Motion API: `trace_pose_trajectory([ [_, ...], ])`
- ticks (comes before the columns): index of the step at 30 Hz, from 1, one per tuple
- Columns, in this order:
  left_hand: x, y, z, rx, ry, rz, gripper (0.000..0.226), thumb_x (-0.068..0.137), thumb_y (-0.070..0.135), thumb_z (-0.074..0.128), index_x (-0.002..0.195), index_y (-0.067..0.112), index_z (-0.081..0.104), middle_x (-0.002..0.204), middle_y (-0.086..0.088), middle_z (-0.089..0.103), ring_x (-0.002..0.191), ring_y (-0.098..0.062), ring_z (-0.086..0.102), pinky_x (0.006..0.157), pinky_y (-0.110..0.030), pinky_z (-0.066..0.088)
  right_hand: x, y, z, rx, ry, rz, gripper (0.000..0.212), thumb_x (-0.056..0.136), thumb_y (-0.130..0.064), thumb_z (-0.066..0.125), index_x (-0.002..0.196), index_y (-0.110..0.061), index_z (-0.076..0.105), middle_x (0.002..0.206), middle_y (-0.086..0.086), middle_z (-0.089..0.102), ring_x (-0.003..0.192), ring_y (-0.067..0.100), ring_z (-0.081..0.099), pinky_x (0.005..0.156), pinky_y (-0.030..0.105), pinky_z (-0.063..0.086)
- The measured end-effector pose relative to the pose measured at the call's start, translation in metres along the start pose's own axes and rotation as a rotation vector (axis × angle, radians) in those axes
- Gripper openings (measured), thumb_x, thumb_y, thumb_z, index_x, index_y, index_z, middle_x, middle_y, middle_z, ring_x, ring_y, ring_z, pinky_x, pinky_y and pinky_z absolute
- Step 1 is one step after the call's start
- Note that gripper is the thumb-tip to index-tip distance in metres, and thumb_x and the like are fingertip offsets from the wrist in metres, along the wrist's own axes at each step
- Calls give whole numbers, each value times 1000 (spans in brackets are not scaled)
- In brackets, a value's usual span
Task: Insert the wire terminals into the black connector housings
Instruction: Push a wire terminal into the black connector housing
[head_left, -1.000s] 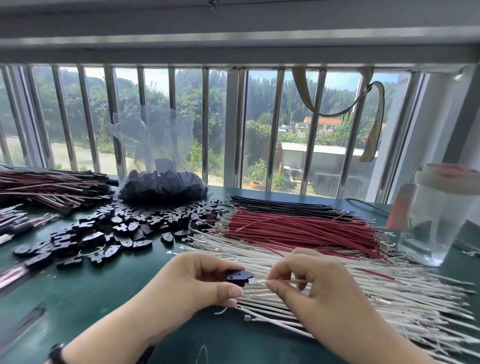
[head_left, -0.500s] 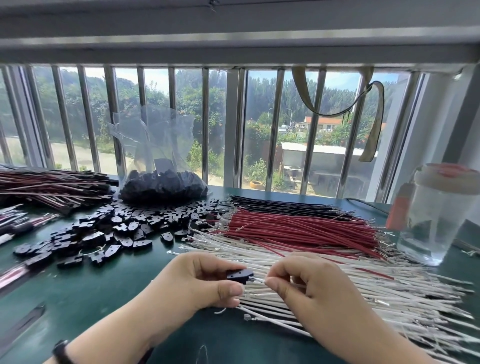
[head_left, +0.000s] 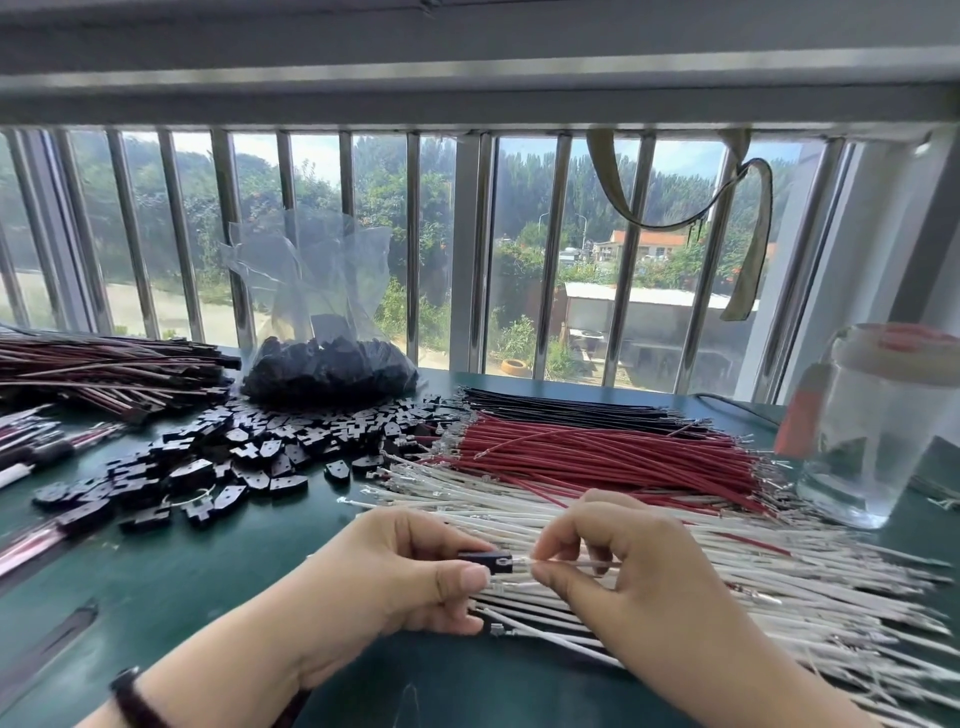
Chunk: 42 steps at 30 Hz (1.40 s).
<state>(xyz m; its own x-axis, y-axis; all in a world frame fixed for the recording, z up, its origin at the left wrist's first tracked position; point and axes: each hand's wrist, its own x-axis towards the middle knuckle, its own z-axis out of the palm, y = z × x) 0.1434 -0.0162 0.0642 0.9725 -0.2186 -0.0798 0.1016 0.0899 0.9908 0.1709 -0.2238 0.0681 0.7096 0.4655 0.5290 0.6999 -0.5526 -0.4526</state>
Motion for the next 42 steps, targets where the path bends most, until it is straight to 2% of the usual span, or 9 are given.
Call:
trace_pose_trajectory([
  [8,1,-1,-2,7,-21,4,35,53,12,86,86,2,76,59,-7,63,54,-12,60,65,-32,57,0,0,-1,20,-37,15,12,73,-39,71,82,-43,64,82,-24,60,79,1,54,62,18,40],
  [15,2,-3,0,76,-13,14,35,48,19,83,82,11,78,74,-3,73,66,-10,67,66,-26,57,-1,-2,2,-11,-22,-9,11,75,-36,72,80,-39,63,81,-21,58,76,2,54,60,22,44],
  [21,1,-2,0,128,-12,29,38,49,24,84,83,9,78,64,0,68,59,-9,64,66,-27,57,-1,-6,-8,-175,-26,-57,12,76,-36,72,83,-38,62,74,-19,55,74,0,54,58,20,44],
  [25,2,-5,0,246,16,62,41,48,25,93,86,17,78,83,-6,74,73,-13,69,69,-27,57,-2,-6,-5,-76,-108,0,8,78,-39,69,80,-41,62,83,-24,55,78,-2,53,63,23,47],
  [29,2,-4,0,271,9,83,42,48,32,90,86,20,78,80,-4,74,73,-11,69,70,-26,58,-1,-5,-3,-15,-101,14,7,76,-37,71,78,-39,64,83,-21,56,76,1,54,64,28,50],
  [33,1,-6,4,277,59,88,25,57,17,82,82,20,79,79,-4,73,72,-10,68,68,-25,57,-3,-6,1,-90,-79,-40,9,78,-32,71,82,-34,63,74,-20,53,75,2,53,61,24,47],
  [36,1,-6,7,251,82,106,22,68,0,79,79,19,78,82,-6,75,72,-11,69,65,-26,58,-3,-8,7,-32,-107,1,14,79,-31,71,69,-32,60,74,-17,53,77,1,53,62,15,43],
  [39,1,-6,15,252,108,162,24,69,-5,77,77,18,75,77,-9,74,68,-15,69,60,-27,57,-3,-13,12,-12,-135,60,26,80,-35,68,63,-33,50,64,-16,53,75,-5,51,63,10,38],
  [42,4,-7,16,218,162,185,22,65,-1,78,77,18,76,72,-9,73,64,-17,68,58,-28,58,-1,-14,12,-2,-134,153,26,80,-49,61,68,-28,52,55,-14,52,61,-3,52,55,14,40],
])
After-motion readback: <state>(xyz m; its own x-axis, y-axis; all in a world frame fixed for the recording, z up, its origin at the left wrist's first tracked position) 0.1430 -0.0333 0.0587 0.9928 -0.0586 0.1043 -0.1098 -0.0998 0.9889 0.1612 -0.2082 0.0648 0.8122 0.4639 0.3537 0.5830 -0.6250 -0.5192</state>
